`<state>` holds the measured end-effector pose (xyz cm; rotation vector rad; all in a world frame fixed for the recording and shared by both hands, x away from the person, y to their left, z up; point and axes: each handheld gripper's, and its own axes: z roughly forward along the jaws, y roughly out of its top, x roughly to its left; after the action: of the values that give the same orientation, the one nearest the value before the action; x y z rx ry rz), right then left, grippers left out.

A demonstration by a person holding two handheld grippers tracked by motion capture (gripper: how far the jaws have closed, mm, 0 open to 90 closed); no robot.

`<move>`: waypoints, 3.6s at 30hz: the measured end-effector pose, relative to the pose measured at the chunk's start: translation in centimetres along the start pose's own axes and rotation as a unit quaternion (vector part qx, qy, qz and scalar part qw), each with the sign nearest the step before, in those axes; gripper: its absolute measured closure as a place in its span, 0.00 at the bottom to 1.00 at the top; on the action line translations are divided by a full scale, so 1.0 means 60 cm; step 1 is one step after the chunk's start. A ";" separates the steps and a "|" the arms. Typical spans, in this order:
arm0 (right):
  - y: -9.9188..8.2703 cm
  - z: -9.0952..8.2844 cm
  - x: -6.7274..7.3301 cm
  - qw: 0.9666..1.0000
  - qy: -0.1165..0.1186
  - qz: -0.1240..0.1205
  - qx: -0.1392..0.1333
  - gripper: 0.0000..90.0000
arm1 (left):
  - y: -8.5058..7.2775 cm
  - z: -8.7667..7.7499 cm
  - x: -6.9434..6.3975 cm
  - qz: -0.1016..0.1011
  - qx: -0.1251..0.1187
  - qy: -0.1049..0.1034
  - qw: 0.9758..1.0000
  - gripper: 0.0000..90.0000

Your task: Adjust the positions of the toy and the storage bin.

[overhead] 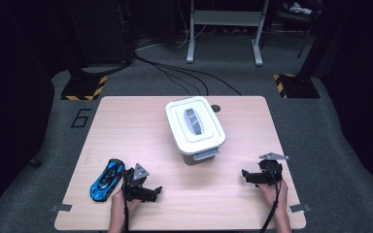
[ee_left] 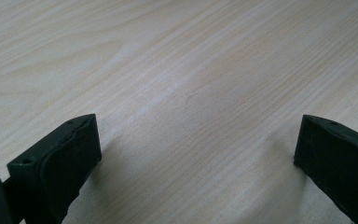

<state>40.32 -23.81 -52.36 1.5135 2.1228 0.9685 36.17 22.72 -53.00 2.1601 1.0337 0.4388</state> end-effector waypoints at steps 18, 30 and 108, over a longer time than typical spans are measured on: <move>0.091 -0.039 0.064 0.997 0.062 -0.037 -0.028 0.00 | 0.000 0.001 0.000 0.003 0.000 -0.001 1.000 0.00; 0.156 -0.061 0.105 0.992 0.093 -0.065 -0.053 0.04 | 0.000 0.001 0.000 0.002 -0.001 -0.002 1.000 0.00; 0.214 -0.036 0.241 0.984 0.166 -0.045 -0.039 0.64 | -0.001 -0.001 -0.003 0.003 -0.001 -0.001 1.000 0.00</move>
<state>42.46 -8.63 -40.36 1.2777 2.3199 1.3316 35.99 22.61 -53.02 2.1625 1.0251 0.4413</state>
